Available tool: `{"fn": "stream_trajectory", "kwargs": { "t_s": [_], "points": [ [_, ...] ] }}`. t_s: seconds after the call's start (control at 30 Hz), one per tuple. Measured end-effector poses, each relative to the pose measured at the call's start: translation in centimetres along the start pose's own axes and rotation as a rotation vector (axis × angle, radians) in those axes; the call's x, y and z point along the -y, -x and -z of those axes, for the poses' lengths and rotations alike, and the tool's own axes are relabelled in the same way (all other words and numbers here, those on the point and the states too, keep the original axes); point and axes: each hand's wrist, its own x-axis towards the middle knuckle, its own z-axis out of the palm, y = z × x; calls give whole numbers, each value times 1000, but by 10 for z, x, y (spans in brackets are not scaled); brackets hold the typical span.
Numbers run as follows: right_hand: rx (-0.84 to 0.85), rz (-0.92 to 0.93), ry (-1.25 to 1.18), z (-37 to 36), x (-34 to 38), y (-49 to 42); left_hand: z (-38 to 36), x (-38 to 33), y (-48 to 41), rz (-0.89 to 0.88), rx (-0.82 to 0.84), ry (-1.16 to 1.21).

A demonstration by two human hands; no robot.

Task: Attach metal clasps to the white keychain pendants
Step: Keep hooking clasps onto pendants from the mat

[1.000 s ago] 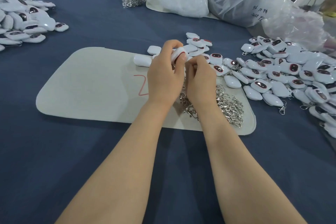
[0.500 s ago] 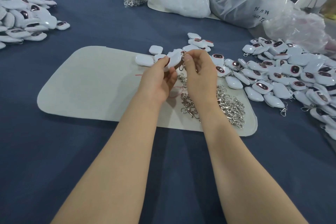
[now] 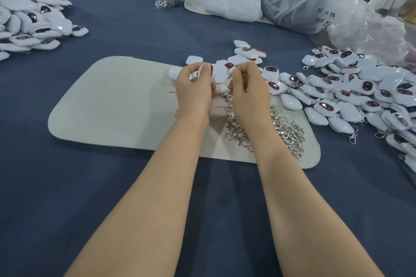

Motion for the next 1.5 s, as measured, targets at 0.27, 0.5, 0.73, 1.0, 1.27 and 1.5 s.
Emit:
{"fn": "stream_trajectory", "kwargs": {
  "t_s": [0.27,0.5,0.73,1.0,1.27,1.5],
  "points": [
    [19,3,43,-3,-2,5,0,-1,4,-256,-19,-169],
    [45,-69,88,-3,-2,0,0,2,1,-378,23,-335],
    [-121,-331,-274,10,3,-6,-4,5,2,-364,88,-449],
    [-560,-601,-925,50,-19,-22,2,15,-9,-470,12,-721],
    [120,-306,789,29,-39,-9,2,22,-13,-568,80,-959],
    [-29,-255,612,27,-30,-8,0,20,-9,-540,78,-880]
  ]
}}
